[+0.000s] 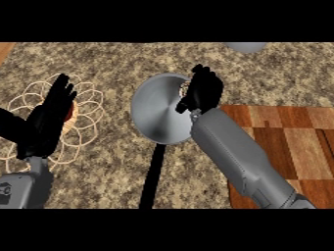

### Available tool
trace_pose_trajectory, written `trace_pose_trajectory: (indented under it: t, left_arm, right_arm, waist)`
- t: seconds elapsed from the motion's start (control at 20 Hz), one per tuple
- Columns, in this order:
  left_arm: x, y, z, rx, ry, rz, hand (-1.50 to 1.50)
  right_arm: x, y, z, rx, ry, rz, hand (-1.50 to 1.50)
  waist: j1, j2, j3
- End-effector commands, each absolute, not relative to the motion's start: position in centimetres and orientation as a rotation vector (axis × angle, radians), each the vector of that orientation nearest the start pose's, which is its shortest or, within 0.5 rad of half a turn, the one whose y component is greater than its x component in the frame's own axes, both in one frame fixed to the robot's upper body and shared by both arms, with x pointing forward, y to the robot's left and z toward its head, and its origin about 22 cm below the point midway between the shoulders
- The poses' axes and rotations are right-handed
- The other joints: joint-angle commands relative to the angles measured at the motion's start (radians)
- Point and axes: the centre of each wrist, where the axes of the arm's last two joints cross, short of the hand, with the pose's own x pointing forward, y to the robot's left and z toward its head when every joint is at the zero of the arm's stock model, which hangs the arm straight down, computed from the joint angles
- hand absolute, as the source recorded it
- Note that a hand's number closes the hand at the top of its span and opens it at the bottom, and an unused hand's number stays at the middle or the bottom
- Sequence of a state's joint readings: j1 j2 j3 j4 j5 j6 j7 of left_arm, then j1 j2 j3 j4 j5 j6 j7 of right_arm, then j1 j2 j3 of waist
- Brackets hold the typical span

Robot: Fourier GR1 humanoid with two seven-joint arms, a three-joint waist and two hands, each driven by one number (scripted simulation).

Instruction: Pick the cupcake from the cutting board and place it in the pan

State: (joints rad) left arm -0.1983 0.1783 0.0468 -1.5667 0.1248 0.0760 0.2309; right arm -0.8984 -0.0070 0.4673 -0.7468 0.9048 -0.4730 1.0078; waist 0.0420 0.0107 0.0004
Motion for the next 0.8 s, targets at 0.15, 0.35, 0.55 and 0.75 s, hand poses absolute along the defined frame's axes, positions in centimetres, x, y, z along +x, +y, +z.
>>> trace_pose_trajectory:
  t: [0.15,0.35,0.55,0.75]
  left_arm:
    - [27.8,26.6,6.2,0.078,-1.531,0.019,0.0]
    - [28.1,27.0,5.8,0.098,-1.505,0.055,0.0]
    - [28.1,27.6,7.1,0.124,-1.524,0.054,0.0]
    - [27.6,27.7,5.2,0.116,-1.497,0.075,0.0]
  right_arm:
    - [37.4,-5.0,4.3,-1.075,-1.262,0.351,-1.5]
    - [37.1,-6.8,4.9,-1.018,-1.4,0.146,-1.5]
    - [34.3,-6.5,4.6,-0.885,-1.448,-0.055,-1.5]
    - [30.5,-7.9,6.2,-0.746,-1.536,-0.122,-1.5]
  waist:
    - [-0.017,-0.007,0.0]
    - [-0.046,-0.011,0.001]
    - [-0.059,-0.019,0.001]
    - [-0.088,-0.024,0.0]
